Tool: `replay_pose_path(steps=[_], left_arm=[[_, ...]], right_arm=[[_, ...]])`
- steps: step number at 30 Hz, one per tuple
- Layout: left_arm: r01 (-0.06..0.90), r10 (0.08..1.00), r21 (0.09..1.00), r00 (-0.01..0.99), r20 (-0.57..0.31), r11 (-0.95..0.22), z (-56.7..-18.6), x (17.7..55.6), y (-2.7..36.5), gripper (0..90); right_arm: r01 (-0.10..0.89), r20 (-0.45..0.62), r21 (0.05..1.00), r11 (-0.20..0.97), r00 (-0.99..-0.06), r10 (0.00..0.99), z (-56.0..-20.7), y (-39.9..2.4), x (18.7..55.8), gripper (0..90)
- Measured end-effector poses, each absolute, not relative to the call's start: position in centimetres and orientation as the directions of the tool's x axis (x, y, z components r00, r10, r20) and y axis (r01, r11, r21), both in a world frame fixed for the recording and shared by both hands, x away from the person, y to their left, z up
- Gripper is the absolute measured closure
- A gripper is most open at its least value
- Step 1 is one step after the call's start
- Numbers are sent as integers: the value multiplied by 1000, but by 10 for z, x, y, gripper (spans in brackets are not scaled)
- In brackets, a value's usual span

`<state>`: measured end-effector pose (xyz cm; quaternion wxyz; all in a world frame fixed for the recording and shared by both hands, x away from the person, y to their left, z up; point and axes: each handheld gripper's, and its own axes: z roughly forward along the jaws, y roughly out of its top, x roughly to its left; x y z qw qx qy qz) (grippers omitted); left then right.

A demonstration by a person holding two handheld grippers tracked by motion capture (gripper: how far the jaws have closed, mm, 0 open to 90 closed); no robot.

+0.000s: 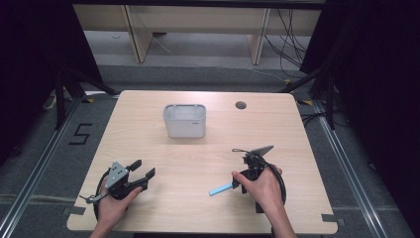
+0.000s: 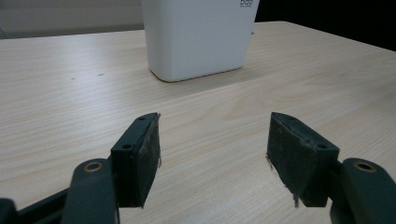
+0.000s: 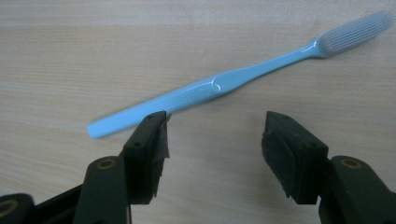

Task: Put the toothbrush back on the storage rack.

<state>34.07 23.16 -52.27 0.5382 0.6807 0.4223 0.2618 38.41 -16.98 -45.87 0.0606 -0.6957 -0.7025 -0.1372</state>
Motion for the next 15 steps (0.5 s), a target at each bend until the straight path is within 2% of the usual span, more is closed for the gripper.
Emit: replay_pose_path(steps=[2, 3, 4, 5, 6, 7, 8, 10, 11, 14, 15], left_arm=[[294, 857, 954, 505, -100, -62, -523, 341, 232, 342], [295, 858, 954, 504, -101, -61, -523, 341, 232, 342], [297, 858, 953, 504, -103, -60, -523, 341, 232, 342], [298, 858, 953, 504, -101, -62, -523, 341, 232, 342], [297, 857, 953, 505, -102, -62, -523, 341, 232, 342], [296, 857, 953, 505, -101, -62, -523, 341, 231, 342], [295, 857, 953, 506, -99, -64, -523, 341, 232, 342], [294, 857, 954, 506, -99, -63, -523, 341, 232, 342], [294, 857, 954, 506, -100, -62, -523, 341, 232, 342], [294, 857, 954, 506, -99, -64, -523, 341, 232, 342], [294, 857, 954, 507, -96, -66, -523, 341, 231, 342]], right_arm=[[995, 280, 69, -78, 56, 958, -458, -163, 390, 412], [995, 280, 69, -78, 56, 958, -458, -163, 390, 412], [997, 259, 75, -29, 8, 966, -459, -166, 392, 412], [993, 277, 73, -91, 67, 959, -460, -161, 393, 413], [996, 258, 66, -58, 39, 965, -460, -163, 397, 413], [993, 271, 29, -119, 106, 957, -459, -159, 401, 413], [993, 271, 29, -119, 106, 957, -459, -159, 401, 413], [997, 226, 67, -46, 30, 974, -463, -165, 404, 414], [997, 218, 63, -45, 30, 975, -466, -165, 406, 413], [998, 206, 36, -49, 41, 978, -468, -164, 408, 412], [993, 225, 3, -116, 112, 968, -467, -158, 408, 410]])
